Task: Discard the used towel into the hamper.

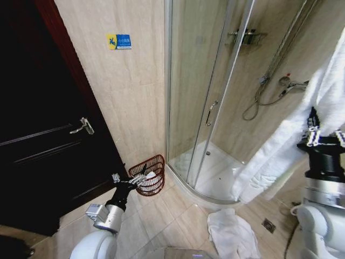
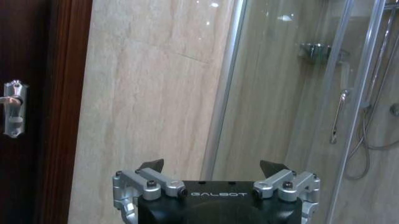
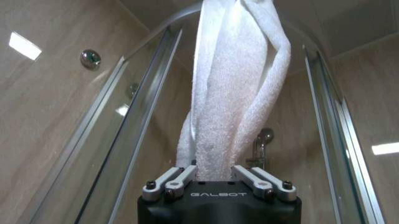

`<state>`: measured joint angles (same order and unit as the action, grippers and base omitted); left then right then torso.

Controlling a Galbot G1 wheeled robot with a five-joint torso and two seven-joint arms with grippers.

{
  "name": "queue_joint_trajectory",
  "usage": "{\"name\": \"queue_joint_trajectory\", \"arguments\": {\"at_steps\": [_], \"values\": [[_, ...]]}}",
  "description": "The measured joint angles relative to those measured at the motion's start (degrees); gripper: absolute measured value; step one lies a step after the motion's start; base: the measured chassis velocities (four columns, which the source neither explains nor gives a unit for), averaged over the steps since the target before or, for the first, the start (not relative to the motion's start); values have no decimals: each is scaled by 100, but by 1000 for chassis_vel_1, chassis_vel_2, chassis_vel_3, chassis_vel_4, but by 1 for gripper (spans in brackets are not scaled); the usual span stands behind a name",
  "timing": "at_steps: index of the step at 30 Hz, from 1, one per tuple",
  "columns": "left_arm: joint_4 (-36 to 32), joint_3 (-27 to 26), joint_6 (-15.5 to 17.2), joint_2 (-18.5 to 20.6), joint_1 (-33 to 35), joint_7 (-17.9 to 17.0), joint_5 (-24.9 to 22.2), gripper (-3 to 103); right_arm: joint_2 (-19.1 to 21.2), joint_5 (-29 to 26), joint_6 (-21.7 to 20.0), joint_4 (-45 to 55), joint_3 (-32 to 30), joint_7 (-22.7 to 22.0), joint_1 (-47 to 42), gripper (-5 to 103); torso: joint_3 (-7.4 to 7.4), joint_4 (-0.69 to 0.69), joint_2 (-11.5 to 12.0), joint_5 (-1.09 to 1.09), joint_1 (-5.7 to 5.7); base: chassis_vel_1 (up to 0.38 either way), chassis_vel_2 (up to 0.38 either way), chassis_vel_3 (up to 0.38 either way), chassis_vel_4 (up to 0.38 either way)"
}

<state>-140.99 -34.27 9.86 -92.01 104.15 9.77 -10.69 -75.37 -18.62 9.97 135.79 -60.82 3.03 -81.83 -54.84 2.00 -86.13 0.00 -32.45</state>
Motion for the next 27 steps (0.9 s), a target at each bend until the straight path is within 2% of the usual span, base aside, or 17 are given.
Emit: {"name": "queue_joint_trajectory", "arguments": {"at_steps": [8,27], "values": [[0,0,0,0,0,0,0,100,-290,342,197,-308,321,11,-26,13,0,0,0,1,0,0,0,0,0],[0,0,0,0,0,0,0,100,-519,739,546,-737,619,-91,-38,13,0,0,0,0,0,0,0,0,0]]}}
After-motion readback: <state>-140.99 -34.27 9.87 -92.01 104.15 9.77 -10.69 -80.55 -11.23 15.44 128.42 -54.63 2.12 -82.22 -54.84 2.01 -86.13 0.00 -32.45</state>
